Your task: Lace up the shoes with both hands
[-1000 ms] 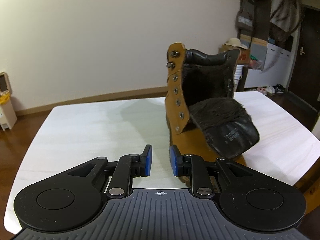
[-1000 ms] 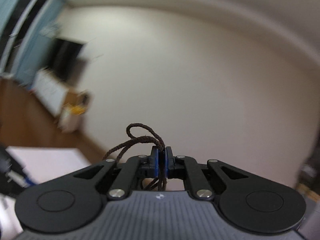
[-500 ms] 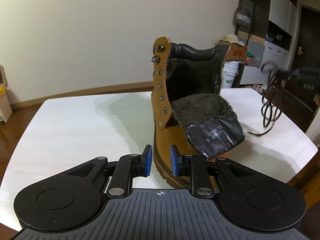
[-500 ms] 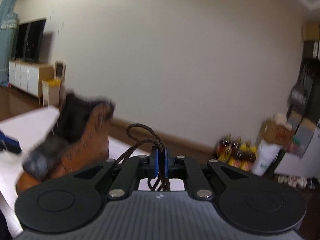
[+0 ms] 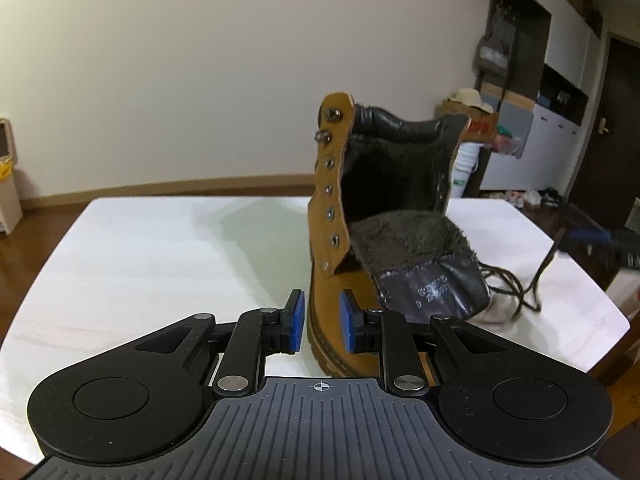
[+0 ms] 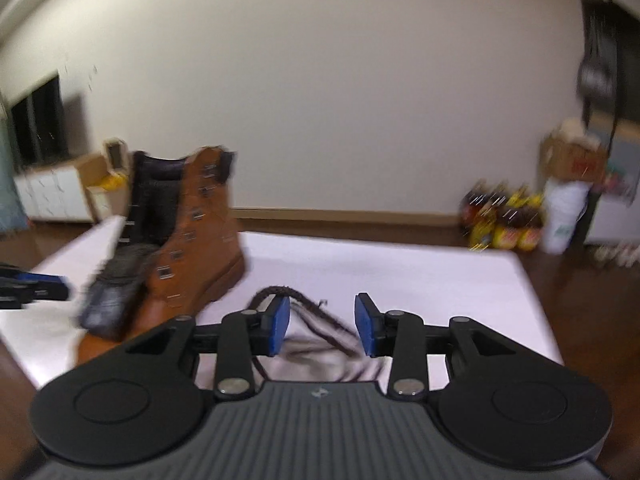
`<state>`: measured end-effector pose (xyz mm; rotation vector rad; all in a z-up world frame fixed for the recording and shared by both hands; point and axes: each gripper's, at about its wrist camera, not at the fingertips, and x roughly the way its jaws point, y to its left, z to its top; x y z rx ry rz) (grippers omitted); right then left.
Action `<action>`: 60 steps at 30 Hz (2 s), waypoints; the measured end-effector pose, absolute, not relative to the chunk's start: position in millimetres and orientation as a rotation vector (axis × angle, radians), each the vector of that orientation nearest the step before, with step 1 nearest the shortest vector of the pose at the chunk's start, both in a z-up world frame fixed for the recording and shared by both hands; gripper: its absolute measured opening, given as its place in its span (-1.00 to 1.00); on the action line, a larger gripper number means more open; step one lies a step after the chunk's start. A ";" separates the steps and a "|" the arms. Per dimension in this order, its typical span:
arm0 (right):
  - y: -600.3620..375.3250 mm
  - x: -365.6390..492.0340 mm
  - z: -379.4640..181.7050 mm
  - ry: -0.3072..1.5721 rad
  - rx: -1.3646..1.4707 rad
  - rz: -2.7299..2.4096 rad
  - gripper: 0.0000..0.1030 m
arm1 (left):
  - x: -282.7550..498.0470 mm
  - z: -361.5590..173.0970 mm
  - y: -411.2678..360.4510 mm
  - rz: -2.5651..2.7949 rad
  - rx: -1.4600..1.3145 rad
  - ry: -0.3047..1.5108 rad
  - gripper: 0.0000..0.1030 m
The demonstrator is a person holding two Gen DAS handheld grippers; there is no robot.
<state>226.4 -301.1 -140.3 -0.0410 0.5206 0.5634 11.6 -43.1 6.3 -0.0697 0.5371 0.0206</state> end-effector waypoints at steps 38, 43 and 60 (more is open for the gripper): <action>-172.4 158.5 -143.6 0.291 -0.092 0.852 -0.22 | 6.8 -1.1 -11.2 -0.045 -0.028 0.591 -0.60; -147.0 166.8 -138.5 0.249 -0.221 0.678 -0.34 | 9.5 -4.4 -14.4 -0.070 -0.019 0.596 -0.60; -156.8 183.4 -138.2 0.382 -0.088 0.522 -0.27 | 12.2 -11.7 -6.4 -0.076 -0.039 0.593 -0.60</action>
